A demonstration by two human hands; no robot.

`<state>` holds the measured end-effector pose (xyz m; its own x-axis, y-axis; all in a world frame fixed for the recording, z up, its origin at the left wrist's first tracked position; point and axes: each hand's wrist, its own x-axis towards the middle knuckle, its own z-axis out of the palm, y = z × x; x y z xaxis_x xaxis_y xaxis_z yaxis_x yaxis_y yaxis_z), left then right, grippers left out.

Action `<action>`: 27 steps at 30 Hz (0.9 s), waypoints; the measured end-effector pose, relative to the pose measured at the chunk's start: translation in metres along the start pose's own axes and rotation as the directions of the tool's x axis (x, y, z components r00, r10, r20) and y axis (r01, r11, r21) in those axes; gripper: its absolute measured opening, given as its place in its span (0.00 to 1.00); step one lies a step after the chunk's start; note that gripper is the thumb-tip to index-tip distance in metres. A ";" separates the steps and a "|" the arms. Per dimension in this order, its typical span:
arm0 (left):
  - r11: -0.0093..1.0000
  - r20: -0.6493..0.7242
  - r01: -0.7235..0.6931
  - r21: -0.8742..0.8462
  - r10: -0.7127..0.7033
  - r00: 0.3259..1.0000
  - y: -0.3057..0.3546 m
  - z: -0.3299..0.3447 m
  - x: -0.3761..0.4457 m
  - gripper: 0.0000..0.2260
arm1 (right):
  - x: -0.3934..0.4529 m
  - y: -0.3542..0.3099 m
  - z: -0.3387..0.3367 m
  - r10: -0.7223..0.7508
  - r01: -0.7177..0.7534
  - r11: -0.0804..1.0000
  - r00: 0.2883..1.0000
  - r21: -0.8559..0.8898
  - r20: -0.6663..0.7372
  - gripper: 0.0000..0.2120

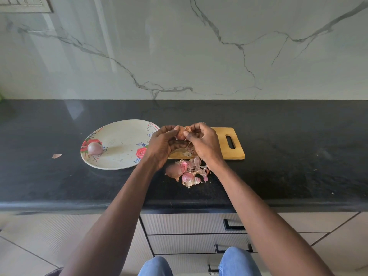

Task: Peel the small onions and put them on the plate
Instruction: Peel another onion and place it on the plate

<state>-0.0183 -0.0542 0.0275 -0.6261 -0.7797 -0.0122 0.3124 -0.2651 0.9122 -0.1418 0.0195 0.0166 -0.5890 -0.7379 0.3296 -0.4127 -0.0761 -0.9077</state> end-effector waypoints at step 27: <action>0.998 -0.080 0.035 -0.054 -0.039 0.996 0.002 0.000 0.001 0.07 | 0.005 0.005 -0.011 0.081 -0.059 0.990 0.981 0.125 -0.178 0.09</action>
<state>-0.0179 -0.0556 0.0294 -0.5788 -0.8115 -0.0805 0.3284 -0.3224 0.8878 -0.1542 0.0224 0.0164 -0.7349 -0.6100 0.2964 -0.2870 -0.1163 -0.9508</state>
